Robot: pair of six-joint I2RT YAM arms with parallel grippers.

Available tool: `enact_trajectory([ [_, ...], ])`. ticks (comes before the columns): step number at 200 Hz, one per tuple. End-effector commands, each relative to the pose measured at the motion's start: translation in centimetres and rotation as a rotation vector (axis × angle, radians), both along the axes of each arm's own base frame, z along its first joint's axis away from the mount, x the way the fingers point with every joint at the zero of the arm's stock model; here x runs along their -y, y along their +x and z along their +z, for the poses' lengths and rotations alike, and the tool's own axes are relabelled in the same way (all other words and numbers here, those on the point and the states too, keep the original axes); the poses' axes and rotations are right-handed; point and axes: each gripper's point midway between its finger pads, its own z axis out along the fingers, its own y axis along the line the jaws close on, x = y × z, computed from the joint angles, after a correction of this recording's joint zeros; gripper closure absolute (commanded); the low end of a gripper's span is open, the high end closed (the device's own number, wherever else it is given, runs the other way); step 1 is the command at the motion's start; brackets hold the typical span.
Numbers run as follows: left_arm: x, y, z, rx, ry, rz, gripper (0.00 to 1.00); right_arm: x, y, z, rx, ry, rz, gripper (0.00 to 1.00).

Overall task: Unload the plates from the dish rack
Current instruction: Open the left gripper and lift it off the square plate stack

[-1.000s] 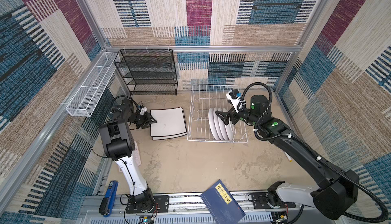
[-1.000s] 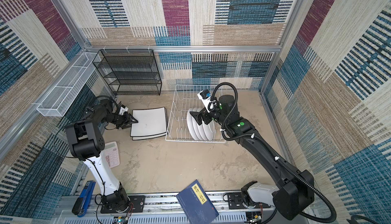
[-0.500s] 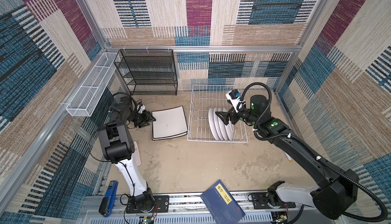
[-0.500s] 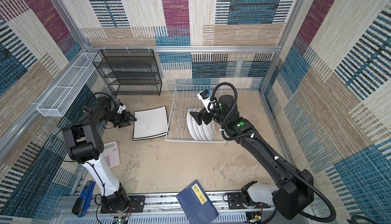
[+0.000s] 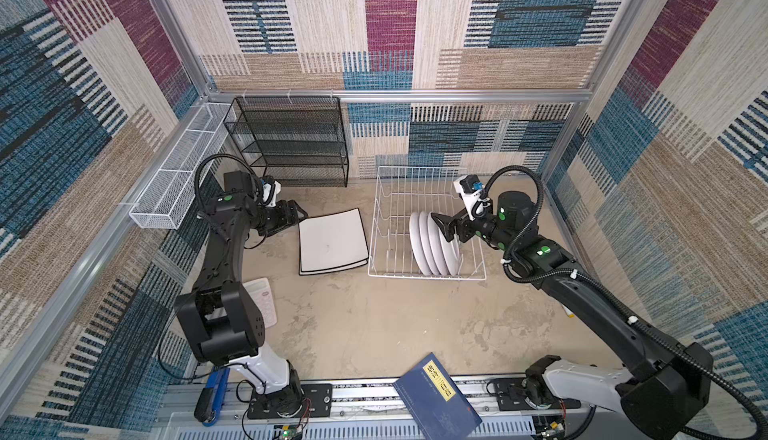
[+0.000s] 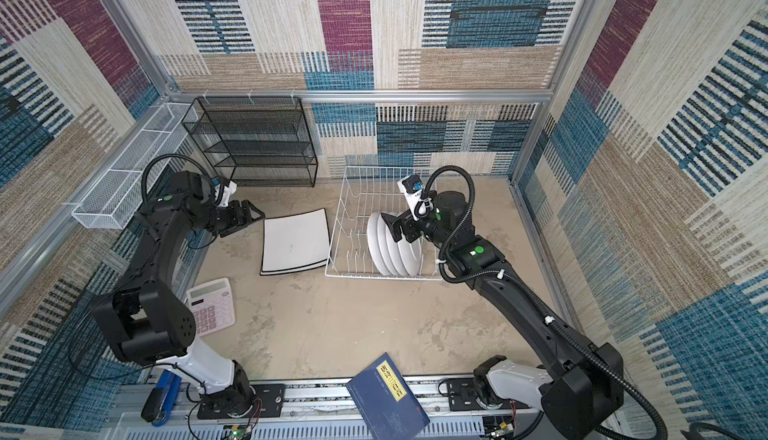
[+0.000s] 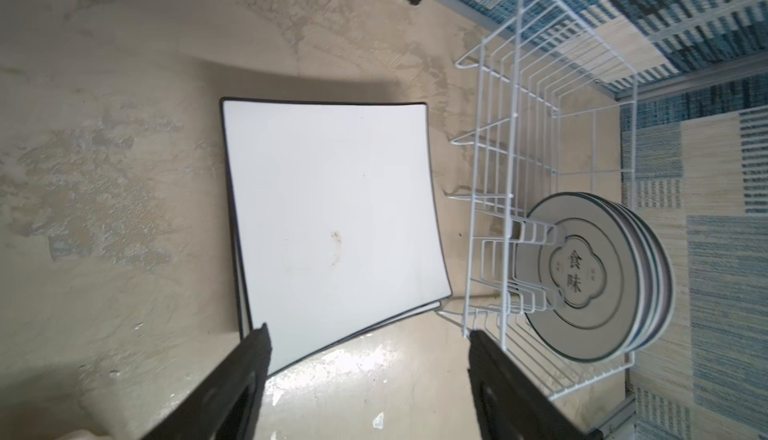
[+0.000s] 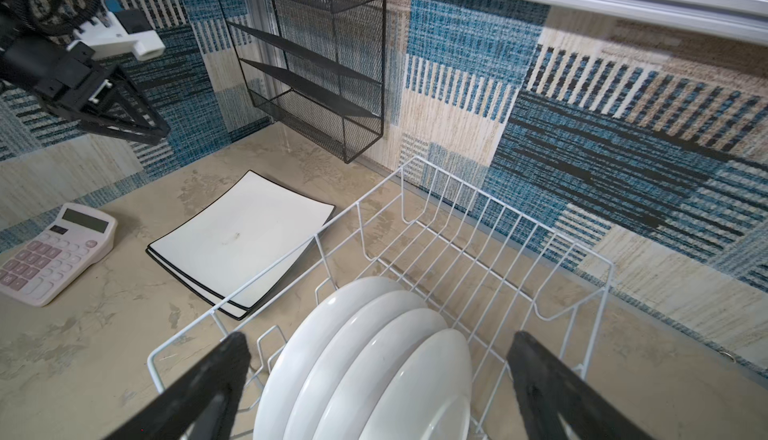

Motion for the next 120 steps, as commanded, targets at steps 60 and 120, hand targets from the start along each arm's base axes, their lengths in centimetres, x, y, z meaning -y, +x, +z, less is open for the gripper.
enact_trajectory([
  [60,9.3,-3.2,8.4,0.192,-0.035,-0.125,0.11,4.4,0.3,2.0,0.048,0.090,-0.250,0.01],
  [120,16.5,-3.8,6.3,0.089,-0.155,-0.144,0.17,3.4,-1.6,-0.5,-0.107,0.056,-0.166,0.01],
])
